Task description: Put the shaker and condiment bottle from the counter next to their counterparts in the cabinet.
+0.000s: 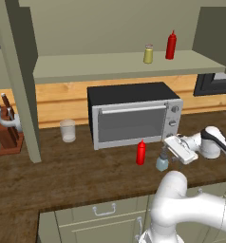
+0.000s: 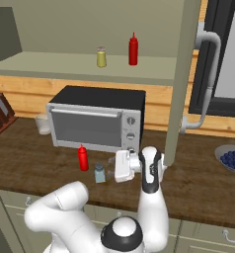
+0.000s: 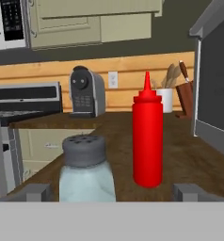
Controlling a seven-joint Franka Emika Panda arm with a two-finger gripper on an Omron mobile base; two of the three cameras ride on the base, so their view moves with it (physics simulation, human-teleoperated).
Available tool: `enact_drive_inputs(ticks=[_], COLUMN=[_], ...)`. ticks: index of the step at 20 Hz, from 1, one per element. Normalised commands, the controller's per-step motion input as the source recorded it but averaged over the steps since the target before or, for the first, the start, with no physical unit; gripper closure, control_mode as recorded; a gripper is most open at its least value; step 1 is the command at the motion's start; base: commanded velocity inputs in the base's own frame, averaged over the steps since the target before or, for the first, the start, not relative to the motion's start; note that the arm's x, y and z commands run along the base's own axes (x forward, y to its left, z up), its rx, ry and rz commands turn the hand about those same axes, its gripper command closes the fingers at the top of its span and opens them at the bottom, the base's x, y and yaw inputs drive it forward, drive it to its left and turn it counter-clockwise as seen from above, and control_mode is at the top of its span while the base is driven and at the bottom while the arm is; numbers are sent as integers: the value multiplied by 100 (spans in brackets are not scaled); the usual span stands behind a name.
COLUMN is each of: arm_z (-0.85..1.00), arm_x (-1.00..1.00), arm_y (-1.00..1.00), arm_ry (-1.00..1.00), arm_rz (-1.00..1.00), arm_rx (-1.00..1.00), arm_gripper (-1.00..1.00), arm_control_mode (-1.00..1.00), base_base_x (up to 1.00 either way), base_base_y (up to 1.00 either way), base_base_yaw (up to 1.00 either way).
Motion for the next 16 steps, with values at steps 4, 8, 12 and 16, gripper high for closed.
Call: enact_drive_inputs(ticks=[4,8,12,16], arm_z=[8,0,0,0], arm_x=[-8,-28,-36,-35], arm_y=[0,0,0,0], arm_ry=[0,0,0,0], arm_rz=[0,0,0,0], arm_rx=[0,0,0,0], arm_gripper=[-100,-100,-100,-100], arm_control_mode=[-100,-100,-100,-100], base_base_x=[0,0,0,0], base_base_y=[0,0,0,0], base_base_yaw=[0,0,0,0])
